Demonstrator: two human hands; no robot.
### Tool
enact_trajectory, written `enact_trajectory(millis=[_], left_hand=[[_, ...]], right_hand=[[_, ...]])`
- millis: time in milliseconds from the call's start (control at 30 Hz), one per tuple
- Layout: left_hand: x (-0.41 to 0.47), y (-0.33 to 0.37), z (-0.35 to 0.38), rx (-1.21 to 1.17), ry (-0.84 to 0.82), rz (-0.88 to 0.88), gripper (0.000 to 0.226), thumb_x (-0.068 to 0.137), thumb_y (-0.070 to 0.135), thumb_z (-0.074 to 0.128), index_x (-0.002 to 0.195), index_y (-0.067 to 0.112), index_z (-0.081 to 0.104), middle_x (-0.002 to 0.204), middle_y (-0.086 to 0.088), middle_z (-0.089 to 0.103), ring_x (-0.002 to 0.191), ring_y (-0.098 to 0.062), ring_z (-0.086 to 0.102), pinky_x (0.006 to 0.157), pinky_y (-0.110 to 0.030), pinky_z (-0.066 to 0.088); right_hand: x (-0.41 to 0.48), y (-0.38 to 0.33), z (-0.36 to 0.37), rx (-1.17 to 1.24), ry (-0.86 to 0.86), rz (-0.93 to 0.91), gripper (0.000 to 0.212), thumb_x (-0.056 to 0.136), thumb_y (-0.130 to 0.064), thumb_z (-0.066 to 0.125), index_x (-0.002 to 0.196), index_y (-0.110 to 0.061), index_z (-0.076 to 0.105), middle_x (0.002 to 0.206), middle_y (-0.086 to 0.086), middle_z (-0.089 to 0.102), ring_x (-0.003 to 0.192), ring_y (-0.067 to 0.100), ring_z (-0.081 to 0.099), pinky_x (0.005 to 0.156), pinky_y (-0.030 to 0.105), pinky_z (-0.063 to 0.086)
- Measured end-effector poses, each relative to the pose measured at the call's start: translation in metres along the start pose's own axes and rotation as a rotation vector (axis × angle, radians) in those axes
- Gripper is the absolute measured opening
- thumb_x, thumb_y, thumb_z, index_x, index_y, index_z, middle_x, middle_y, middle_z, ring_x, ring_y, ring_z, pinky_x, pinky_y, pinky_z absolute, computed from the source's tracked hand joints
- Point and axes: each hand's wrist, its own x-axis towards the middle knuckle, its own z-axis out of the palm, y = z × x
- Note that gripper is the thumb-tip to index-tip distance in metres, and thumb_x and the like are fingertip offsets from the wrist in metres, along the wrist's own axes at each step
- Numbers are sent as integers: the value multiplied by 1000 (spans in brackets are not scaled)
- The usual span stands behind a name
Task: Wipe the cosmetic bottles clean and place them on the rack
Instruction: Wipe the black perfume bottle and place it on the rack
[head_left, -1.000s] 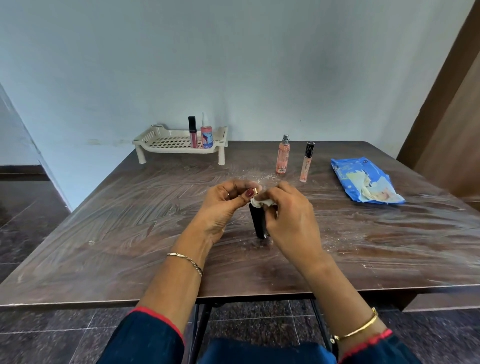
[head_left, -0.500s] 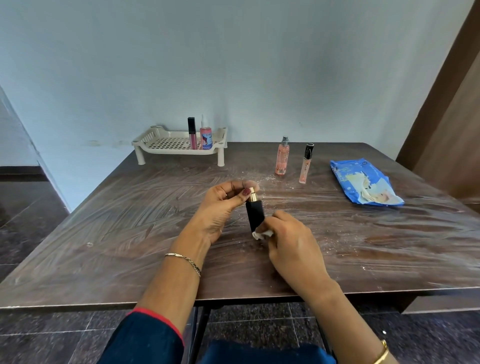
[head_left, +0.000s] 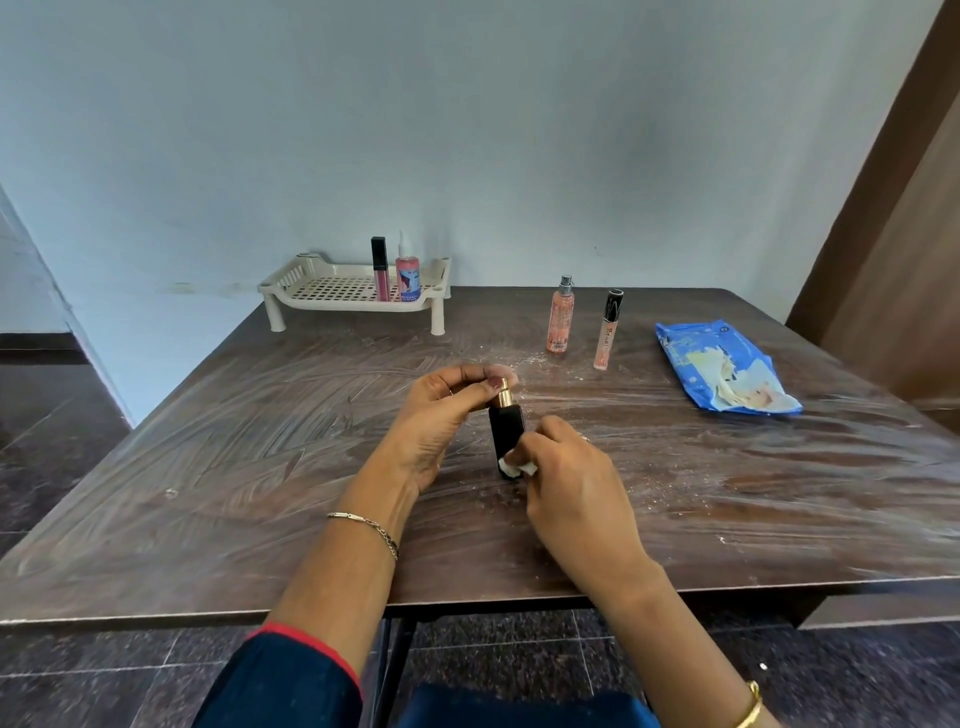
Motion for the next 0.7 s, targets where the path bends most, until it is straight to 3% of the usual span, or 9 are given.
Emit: enact_trajectory(millis=[100,233,333,433,533,700], left_hand=[[0,-2,2,10,3,20,23,64,14,78,86,13,73,94,-6,74,99,-16,67,93,-29,47],[1,-3,2,42,-4,43,23,61,13,77,84,14,72,82,4,73,85,-9,65,86,-25,49],[1,-3,0,32,-28,46,24,65,12,76,88,12,71,86,0,72,91,-16,65,92,-29,48],[0,-3,0,20,-54,49,23,67,14,76,89,13,72,93,-5,72,100,-22,63,98,-34,46],[0,-3,0,-40,-66,39,24,69,10,71,93,8,69,93,-7,71,96,-20,65,91,-28,51],[0,-2,-2,-164,-34,-50,18,83,-2,59,99,4,66,101,-12,70,102,-26,67,92,-33,53]], right_hand=[[-4,0,-2,7,-39,7,19,78,2,61,85,-15,63,86,-3,51,70,22,57,57,35,46],[7,0,-7,75,12,6,16,78,0,63,86,-14,63,85,-3,52,71,20,55,59,36,48],[21,-1,-11,178,126,13,7,83,-10,59,86,-12,65,84,-1,54,72,17,55,62,35,49],[29,-1,-11,223,207,22,14,85,-14,54,89,-12,66,84,-3,55,71,14,54,61,31,48],[25,0,-5,195,177,11,20,83,-2,61,96,-16,66,86,-7,54,74,11,54,62,26,47],[5,8,9,167,54,37,22,77,2,66,83,-19,63,86,-10,54,77,9,55,65,28,47]])
